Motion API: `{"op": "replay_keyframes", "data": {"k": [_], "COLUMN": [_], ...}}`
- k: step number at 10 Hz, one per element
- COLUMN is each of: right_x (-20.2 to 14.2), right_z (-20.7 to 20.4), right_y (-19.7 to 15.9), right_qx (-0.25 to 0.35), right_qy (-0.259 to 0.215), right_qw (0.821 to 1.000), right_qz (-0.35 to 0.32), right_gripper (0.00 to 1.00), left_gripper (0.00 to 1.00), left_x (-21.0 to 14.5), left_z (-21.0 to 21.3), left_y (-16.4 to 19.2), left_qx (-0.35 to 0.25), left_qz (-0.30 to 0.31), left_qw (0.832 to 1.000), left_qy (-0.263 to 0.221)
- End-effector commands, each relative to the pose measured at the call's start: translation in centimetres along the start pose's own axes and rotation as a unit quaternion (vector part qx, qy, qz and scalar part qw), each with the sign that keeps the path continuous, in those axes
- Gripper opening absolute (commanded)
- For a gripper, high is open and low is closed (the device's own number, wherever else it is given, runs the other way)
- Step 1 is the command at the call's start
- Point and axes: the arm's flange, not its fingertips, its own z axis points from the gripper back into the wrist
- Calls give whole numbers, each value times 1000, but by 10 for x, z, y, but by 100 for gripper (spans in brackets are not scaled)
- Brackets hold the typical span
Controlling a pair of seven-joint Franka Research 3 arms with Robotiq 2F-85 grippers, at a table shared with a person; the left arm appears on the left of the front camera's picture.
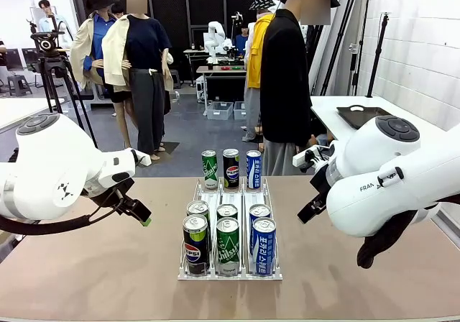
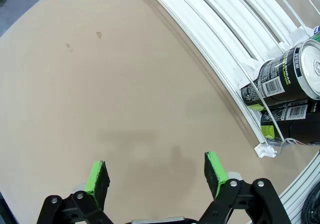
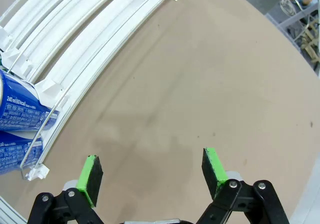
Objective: Retrieve and hand over the desired beverage to the person.
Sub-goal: Pick up a can of the same type that the person held from the Automatic Can Dispenser.
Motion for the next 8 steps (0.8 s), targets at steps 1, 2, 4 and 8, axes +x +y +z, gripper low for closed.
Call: {"op": "replay_keyframes", "data": {"k": [1, 2, 4, 8], "right_x": [0, 0, 13, 51], "right_z": [0, 0, 31, 86], "right_y": [0, 0, -19, -68], "right_qx": [0, 0, 1, 91], "right_qy": [0, 0, 6, 19], "right_qw": [1000, 1000, 1000, 994], "right_qz": [0, 0, -12, -62], "right_gripper": [100, 100, 100, 100], "left_gripper": [100, 100, 100, 100], "left_x": [0, 3, 19, 62], "left_z": [0, 8, 35, 66], "left_y": [0, 4, 26, 88], "left_qx": [0, -3, -28, -188], "left_qz": [0, -1, 4, -60], "left_qw": [1000, 1000, 1000, 978], "left_qy": [0, -3, -7, 64]}}
